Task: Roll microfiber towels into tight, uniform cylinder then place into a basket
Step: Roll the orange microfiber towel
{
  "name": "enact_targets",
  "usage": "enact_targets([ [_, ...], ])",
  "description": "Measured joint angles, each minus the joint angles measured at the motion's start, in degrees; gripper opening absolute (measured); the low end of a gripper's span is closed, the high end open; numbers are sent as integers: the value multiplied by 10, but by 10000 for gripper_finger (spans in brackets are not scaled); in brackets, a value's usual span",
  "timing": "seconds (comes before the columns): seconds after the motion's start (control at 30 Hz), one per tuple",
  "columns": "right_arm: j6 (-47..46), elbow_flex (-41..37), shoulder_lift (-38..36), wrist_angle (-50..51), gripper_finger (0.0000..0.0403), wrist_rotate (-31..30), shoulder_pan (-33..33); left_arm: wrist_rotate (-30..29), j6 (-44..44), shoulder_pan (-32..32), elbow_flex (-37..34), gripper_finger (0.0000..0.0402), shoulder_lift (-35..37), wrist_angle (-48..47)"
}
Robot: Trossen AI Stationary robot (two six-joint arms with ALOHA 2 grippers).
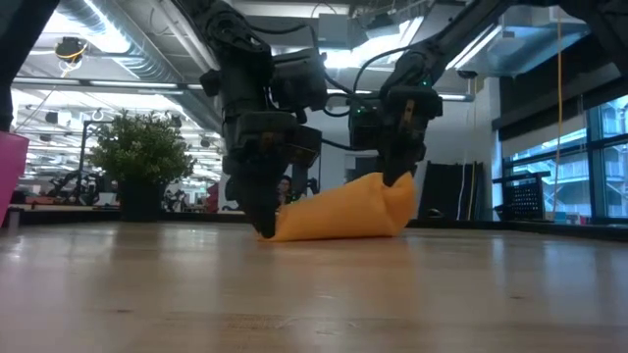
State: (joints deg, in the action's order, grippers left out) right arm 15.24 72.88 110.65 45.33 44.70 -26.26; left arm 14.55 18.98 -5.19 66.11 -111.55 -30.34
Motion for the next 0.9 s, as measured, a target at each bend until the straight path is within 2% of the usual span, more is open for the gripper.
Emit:
enact_targets([
  [0.43,-61,0,20,-49,12,2,-48,10,-23,8,-2,0,-3,18],
  [0.9,-73,1,98,-70,12,17,-81,12,-27,9,-2,0,-3,17],
])
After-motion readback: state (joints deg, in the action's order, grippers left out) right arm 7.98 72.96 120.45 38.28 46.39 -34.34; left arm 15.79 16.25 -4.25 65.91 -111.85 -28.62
